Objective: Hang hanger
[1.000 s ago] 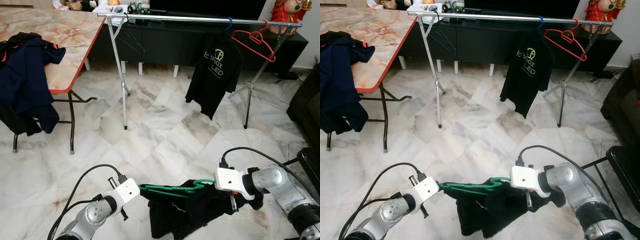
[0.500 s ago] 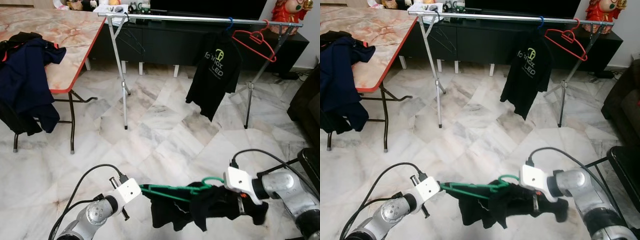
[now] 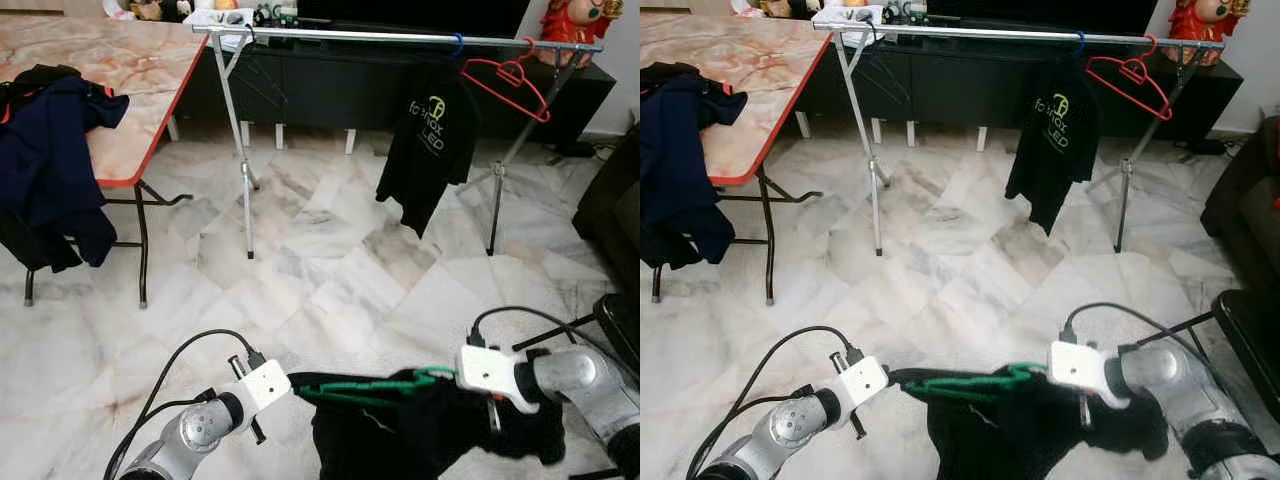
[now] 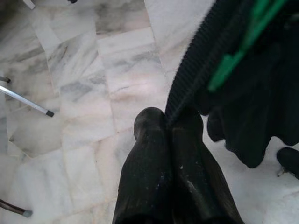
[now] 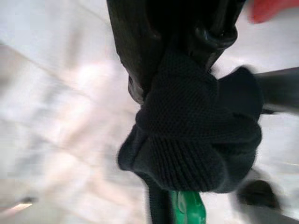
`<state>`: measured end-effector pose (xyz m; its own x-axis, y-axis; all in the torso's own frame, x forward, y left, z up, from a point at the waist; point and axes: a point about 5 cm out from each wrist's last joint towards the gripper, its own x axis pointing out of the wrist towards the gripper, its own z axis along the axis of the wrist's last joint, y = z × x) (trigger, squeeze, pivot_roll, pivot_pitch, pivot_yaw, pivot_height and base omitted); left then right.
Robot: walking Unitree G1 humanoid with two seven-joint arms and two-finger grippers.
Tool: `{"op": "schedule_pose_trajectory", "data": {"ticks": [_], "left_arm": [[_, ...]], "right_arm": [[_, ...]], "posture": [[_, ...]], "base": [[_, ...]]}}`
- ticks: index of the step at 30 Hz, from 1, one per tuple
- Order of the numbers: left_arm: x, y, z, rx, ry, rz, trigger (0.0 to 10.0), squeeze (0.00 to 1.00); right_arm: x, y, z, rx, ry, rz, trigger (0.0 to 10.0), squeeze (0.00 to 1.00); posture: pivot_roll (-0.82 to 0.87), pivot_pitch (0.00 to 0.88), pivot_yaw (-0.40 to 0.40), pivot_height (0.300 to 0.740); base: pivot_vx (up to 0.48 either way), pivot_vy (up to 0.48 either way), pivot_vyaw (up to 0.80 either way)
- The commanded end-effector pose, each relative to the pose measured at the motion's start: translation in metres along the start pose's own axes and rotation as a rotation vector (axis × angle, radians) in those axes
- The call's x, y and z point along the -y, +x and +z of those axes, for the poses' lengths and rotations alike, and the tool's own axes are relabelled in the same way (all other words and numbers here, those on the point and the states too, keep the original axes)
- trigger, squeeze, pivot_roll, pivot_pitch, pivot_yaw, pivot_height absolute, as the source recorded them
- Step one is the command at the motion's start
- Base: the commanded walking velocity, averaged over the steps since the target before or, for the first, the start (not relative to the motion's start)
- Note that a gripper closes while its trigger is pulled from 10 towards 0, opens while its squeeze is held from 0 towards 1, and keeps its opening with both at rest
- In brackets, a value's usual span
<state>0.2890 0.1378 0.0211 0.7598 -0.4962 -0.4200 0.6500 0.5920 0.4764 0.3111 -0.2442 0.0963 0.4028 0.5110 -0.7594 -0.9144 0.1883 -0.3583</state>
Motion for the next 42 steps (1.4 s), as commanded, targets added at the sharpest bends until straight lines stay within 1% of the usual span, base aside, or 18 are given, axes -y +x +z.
{"op": "schedule_pose_trajectory", "data": {"ticks": [1, 2, 3, 6, 9, 13, 15, 19, 24, 27, 29, 32, 37, 39, 40, 42], "left_arm": [[-0.010, -0.020, -0.036, -0.161, -0.034, 0.053, 0.0, 0.00], [-0.010, -0.020, -0.036, -0.161, -0.034, 0.053, 0.0, 0.00], [-0.009, -0.020, -0.037, -0.165, -0.032, 0.048, 0.0, 0.00], [-0.009, -0.021, -0.038, -0.169, -0.030, 0.044, 0.0, 0.00], [-0.011, -0.021, -0.036, -0.161, -0.031, 0.049, 0.0, 0.00], [-0.017, -0.022, -0.032, -0.145, -0.023, 0.045, 0.0, 0.00], [-0.017, -0.023, -0.033, -0.150, -0.016, 0.020, 0.0, 0.00], [-0.011, -0.025, -0.040, -0.187, -0.017, -0.042, 0.0, 0.00], [-0.005, -0.027, -0.043, -0.208, -0.031, -0.076, 0.0, 0.00], [0.000, -0.030, -0.047, -0.226, -0.028, -0.127, 0.0, 0.00], [0.001, -0.032, -0.049, -0.240, -0.009, -0.152, 0.0, 0.00], [0.000, -0.033, -0.049, -0.243, -0.005, -0.172, 0.0, 0.00], [-0.001, -0.033, -0.049, -0.255, 0.018, -0.186, 0.0, 0.00], [-0.002, -0.034, -0.051, -0.266, 0.037, -0.185, 0.0, 0.00], [-0.002, -0.034, -0.051, -0.266, 0.037, -0.185, 0.0, 0.00], [-0.002, -0.034, -0.051, -0.269, 0.046, -0.180, 0.0, 0.00]], "right_arm": [[0.007, -0.022, -0.026, -0.128, 0.054, -0.098, 0.0, 0.00], [0.007, -0.022, -0.026, -0.128, 0.054, -0.098, 0.0, 0.00], [0.009, -0.021, -0.024, -0.111, 0.058, -0.124, 0.0, 0.00], [0.004, -0.016, -0.023, -0.101, 0.059, -0.084, 0.0, 0.00], [-0.003, -0.011, -0.026, -0.130, 0.038, -0.050, 0.0, 0.00], [-0.005, -0.006, -0.027, -0.148, 0.023, -0.076, 0.0, 0.00], [-0.001, -0.005, -0.024, -0.127, 0.033, -0.118, 0.0, 0.00], [0.008, -0.006, -0.020, -0.111, 0.034, -0.197, 0.0, 0.00], [0.010, -0.008, -0.020, -0.126, 0.012, -0.224, 0.0, 0.00], [0.012, -0.008, -0.020, -0.126, 0.023, -0.275, 0.0, 0.00], [0.012, -0.006, -0.019, -0.123, 0.024, -0.281, 0.0, 0.00], [0.011, -0.004, -0.018, -0.121, 0.022, -0.290, 0.0, 0.00], [0.012, -0.003, -0.017, -0.120, 0.007, -0.302, 0.0, 0.00], [0.012, -0.003, -0.010, -0.038, 0.056, -0.282, 0.0, 0.00], [0.012, -0.003, -0.010, -0.038, 0.056, -0.282, 0.0, 0.00], [0.006, -0.003, -0.006, 0.011, 0.066, -0.222, 0.0, 0.00]], "posture": [[0.01, 0.167, -0.047, 0.740], [0.01, 0.167, -0.047, 0.740], [0.01, 0.169, -0.047, 0.740], [0.01, 0.170, -0.049, 0.740], [0.02, 0.171, -0.051, 0.740], [0.02, 0.171, -0.050, 0.740], [0.02, 0.170, -0.048, 0.740], [0.01, 0.169, -0.046, 0.740], [0.01, 0.167, -0.046, 0.740], [0.01, 0.167, -0.046, 0.740], [0.01, 0.162, -0.045, 0.740], [0.01, 0.157, -0.046, 0.740], [0.01, 0.151, -0.045, 0.740], [0.01, 0.148, -0.045, 0.740], [0.01, 0.148, -0.045, 0.740], [0.01, 0.148, -0.045, 0.740]], "base": [[0.000, 0.000, 0.00], [0.000, 0.000, 0.00], [0.000, 0.000, 0.00], [0.000, 0.000, 0.00], [0.000, 0.000, 0.00], [0.000, 0.000, 0.00], [0.000, 0.000, 0.00], [0.000, 0.000, 0.00], [0.000, 0.000, 0.00], [0.000, 0.000, 0.00], [0.000, 0.000, 0.00], [0.000, 0.000, 0.00], [0.000, 0.000, 0.00], [0.000, 0.000, 0.00], [0.000, 0.000, 0.00], [0.000, 0.000, 0.00]]}}
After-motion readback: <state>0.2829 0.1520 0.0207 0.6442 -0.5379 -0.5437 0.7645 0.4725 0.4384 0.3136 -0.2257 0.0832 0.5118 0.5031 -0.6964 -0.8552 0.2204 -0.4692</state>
